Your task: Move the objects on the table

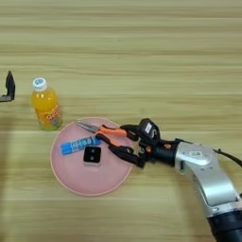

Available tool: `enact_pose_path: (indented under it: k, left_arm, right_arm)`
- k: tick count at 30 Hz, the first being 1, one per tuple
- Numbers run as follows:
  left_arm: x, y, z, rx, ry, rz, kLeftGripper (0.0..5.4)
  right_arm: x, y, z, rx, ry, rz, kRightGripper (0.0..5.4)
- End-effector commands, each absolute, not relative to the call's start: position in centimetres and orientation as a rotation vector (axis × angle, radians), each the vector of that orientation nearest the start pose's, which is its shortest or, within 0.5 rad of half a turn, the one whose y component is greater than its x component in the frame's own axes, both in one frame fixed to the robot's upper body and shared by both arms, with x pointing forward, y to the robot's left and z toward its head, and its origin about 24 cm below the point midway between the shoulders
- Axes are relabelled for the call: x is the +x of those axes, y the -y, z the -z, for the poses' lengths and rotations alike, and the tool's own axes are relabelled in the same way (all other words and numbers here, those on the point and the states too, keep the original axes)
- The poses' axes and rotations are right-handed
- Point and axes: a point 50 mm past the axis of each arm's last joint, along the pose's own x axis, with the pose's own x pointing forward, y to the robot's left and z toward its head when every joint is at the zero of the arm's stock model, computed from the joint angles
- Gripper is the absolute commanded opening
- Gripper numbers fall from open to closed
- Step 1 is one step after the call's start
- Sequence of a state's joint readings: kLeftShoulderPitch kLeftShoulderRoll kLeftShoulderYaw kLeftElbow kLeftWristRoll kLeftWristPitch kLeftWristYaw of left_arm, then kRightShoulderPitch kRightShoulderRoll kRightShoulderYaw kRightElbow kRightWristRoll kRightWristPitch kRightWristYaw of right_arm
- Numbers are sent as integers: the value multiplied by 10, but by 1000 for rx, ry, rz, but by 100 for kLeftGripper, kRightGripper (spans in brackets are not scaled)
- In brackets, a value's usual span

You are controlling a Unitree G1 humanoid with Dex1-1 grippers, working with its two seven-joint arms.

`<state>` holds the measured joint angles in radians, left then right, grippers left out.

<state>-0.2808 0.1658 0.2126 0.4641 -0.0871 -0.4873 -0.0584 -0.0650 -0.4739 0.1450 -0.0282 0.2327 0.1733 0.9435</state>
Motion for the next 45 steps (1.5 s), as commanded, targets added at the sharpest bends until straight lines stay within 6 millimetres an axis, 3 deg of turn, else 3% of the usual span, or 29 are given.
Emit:
enact_pose_path:
  k: [1, 10, 17, 27, 45]
  left_arm:
    - [296, -220, -67, 60, 325, -121, 540]
    - [296, -220, -67, 60, 325, -121, 540]
    - [297, -220, -67, 59, 325, -120, 540]
    - [296, -219, -67, 60, 326, -118, 540]
    - [295, -221, -72, 56, 364, -119, 540]
  right_arm:
    - [239, 166, -47, -198, -247, -1071, 349]
    - [241, 168, -43, -203, -260, -1064, 349]
    - [244, 167, -47, -188, -229, -1061, 447]
    - [245, 165, -58, -160, -149, -1062, 537]
    - [266, 166, -93, -8, 90, -892, 537]
